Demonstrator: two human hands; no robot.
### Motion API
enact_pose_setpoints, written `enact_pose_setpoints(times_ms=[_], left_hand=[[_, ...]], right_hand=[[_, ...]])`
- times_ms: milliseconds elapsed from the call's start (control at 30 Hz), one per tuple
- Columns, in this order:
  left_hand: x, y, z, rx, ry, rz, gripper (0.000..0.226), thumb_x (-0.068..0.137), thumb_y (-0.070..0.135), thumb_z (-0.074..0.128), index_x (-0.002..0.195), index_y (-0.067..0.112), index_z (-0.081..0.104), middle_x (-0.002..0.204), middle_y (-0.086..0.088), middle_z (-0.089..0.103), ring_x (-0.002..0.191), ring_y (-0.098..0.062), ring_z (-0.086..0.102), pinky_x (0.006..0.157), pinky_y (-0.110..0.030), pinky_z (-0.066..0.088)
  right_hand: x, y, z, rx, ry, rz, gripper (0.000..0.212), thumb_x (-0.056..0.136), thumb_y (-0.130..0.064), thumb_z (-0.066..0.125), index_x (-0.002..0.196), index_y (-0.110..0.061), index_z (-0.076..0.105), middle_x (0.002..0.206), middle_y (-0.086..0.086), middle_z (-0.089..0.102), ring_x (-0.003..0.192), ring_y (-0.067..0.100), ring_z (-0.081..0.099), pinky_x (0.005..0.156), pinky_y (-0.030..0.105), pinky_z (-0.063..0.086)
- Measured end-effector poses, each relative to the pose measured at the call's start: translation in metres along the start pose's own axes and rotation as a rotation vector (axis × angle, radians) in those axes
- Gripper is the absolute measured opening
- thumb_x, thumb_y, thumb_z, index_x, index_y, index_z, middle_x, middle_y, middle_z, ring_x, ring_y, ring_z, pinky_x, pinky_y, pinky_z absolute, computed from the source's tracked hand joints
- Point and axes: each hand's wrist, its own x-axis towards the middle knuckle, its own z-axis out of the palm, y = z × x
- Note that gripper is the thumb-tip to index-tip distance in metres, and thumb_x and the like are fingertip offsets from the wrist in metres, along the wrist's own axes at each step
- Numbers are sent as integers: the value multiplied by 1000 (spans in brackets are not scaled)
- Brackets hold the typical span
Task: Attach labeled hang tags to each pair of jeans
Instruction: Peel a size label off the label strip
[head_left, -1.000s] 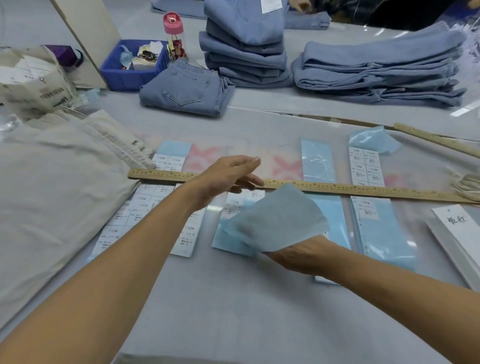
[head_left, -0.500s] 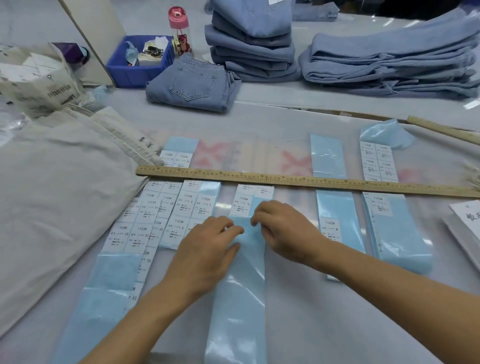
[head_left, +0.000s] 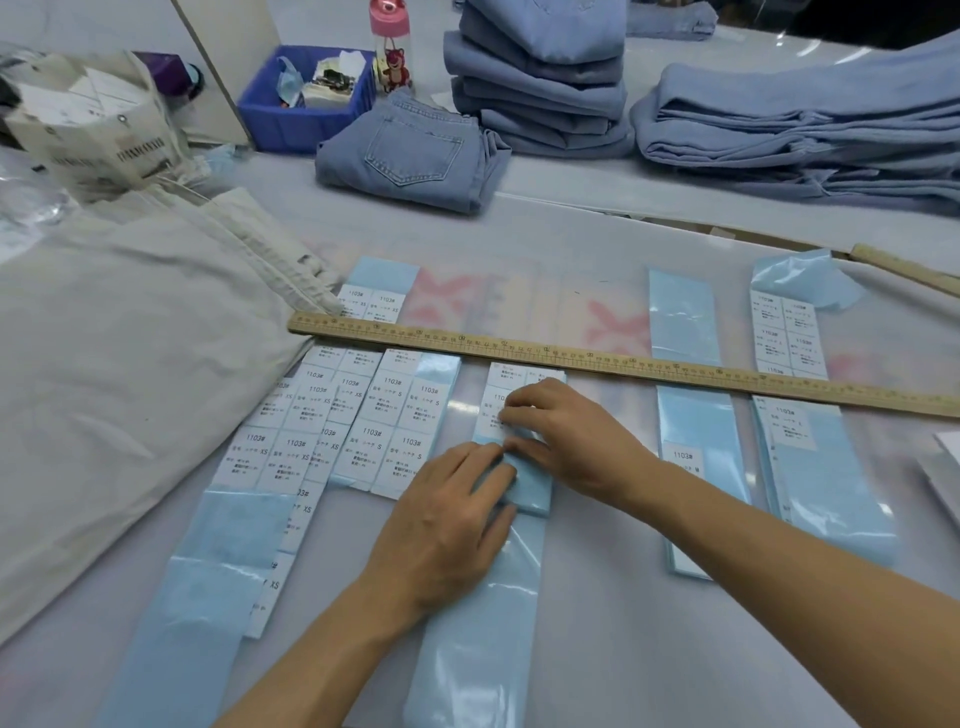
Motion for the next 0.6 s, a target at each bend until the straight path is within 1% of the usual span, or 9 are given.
enact_pose_setpoints(times_ms=[100, 200, 267, 333, 400, 500, 600], left_hand=[[-2, 0, 2, 0, 27, 29, 25, 96, 29, 59, 112, 12, 68, 124, -7, 63, 115, -27, 58, 92, -35, 47], [-3, 1, 2, 3, 76, 70, 23, 96, 29, 58, 104, 11, 70, 112, -6, 65, 100, -27, 61, 80, -37, 49], [-4, 2, 2, 1, 112, 92, 23, 97, 29, 58, 99, 11, 71, 108, -6, 67, 94, -27, 63, 76, -39, 50], [-5, 2, 1, -13, 133, 99, 24, 98, 29, 57, 95, 10, 71, 105, -4, 68, 91, -27, 64, 74, -40, 51], [-5, 3, 1, -24, 156, 97, 25, 100, 27, 56, 89, 10, 71, 98, -3, 69, 85, -27, 64, 70, -41, 52], [-5, 2, 2, -16, 212, 88, 26, 99, 23, 57, 81, 9, 70, 90, -3, 71, 78, -27, 66, 64, -42, 54], [-6, 1, 3, -32, 250, 88, 25, 97, 22, 60, 78, 9, 70, 90, -3, 73, 78, -26, 68, 62, -41, 55]], right_hand=[[-9, -4, 4, -106, 34, -77, 20, 99, -26, 61, 104, -10, 71, 113, 4, 66, 106, 27, 58, 78, 40, 54], [-17, -10, 8, -174, 63, -130, 19, 102, -24, 55, 96, -12, 68, 106, 1, 65, 100, 23, 57, 67, 37, 53], [-21, -12, 10, -157, 88, -143, 23, 102, -25, 52, 94, -12, 69, 104, 1, 66, 98, 23, 59, 69, 33, 51], [-25, -12, 10, -107, 86, -145, 27, 103, -29, 50, 98, -10, 70, 109, 2, 67, 100, 25, 60, 75, 33, 52], [-28, -9, 9, -88, 82, -159, 25, 102, -30, 56, 103, -9, 70, 115, 2, 67, 104, 26, 61, 78, 34, 54], [-29, -5, 8, -140, 109, -205, 22, 101, -31, 61, 103, -11, 71, 113, 1, 68, 101, 23, 62, 75, 30, 52], [-27, -5, 10, -172, 138, -234, 20, 101, -26, 60, 100, -10, 71, 109, 2, 68, 96, 24, 62, 72, 32, 53]])
